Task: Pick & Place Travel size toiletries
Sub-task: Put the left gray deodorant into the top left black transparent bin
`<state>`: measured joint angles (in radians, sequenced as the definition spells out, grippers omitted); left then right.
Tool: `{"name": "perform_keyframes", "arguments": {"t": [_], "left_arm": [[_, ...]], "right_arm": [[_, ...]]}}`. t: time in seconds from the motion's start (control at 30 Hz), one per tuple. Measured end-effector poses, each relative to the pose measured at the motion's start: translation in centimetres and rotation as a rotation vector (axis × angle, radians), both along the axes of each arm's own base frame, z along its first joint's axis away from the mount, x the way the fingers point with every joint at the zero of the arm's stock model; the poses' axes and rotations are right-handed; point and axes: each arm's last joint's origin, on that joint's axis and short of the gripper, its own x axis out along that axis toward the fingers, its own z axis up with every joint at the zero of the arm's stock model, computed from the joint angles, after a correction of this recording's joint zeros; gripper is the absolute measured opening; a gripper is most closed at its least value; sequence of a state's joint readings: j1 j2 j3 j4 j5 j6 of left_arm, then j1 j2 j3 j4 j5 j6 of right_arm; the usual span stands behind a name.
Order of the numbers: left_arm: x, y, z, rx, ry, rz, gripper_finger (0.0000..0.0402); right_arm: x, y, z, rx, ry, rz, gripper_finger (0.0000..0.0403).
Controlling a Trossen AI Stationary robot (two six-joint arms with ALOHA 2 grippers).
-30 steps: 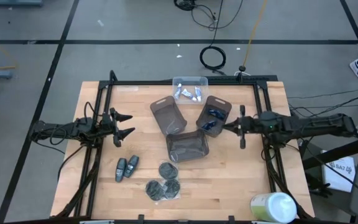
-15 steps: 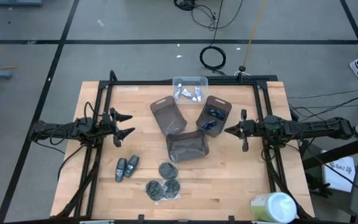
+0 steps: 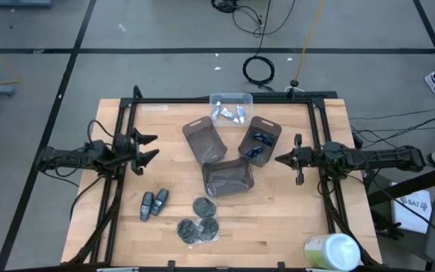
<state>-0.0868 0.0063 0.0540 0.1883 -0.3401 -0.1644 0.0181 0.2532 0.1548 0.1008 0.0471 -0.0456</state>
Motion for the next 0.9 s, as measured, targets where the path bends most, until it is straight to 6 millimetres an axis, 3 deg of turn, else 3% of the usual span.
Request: {"name": "perform_keyframes", "arguments": {"t": [0.9], "left_arm": [[0.12, -0.01, -0.57, -0.016, 0.055, -0.004, 0.0296]], "right_arm": [[-0.85, 0.13, -1.06, 0.01, -0.066, 0.051, 0.0]]}}
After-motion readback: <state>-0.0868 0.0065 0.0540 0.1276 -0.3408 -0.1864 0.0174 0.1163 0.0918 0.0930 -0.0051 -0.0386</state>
